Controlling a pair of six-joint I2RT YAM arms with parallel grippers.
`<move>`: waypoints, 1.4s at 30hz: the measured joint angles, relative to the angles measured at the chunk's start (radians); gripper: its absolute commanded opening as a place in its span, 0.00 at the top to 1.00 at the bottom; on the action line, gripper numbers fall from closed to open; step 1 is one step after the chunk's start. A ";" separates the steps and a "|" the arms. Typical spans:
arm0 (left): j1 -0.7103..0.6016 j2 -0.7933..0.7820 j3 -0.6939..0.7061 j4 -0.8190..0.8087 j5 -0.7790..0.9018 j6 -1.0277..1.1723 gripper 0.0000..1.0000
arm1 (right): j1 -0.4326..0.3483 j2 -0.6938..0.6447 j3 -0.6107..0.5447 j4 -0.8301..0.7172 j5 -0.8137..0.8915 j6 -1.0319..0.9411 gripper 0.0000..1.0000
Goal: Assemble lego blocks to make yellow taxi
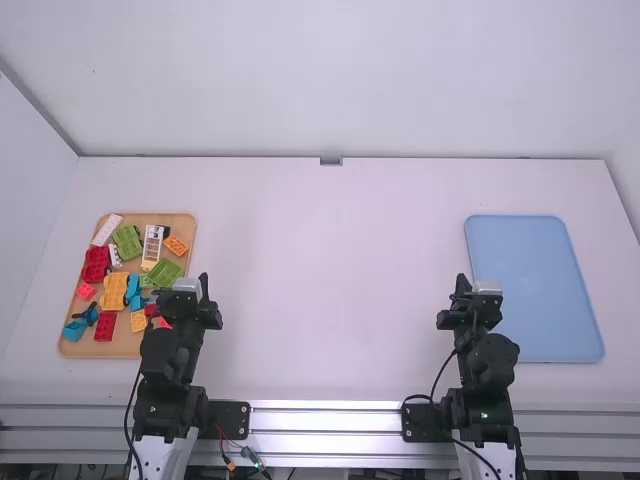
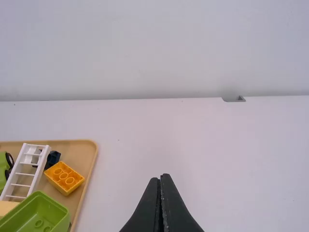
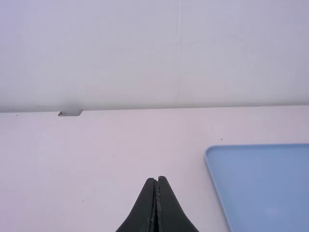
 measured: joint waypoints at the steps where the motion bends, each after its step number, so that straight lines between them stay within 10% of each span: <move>1: 0.000 0.000 0.000 0.000 0.000 0.001 1.00 | 0.000 0.000 0.000 0.000 0.002 -0.004 0.99; 21: -0.001 0.133 0.090 -0.059 -0.053 0.001 0.83 | 0.000 0.126 0.056 -0.011 -0.011 -0.013 0.83; 42: 0.087 0.540 0.433 -0.264 -0.212 0.010 0.43 | 0.030 0.525 0.330 0.027 -0.047 -0.089 0.42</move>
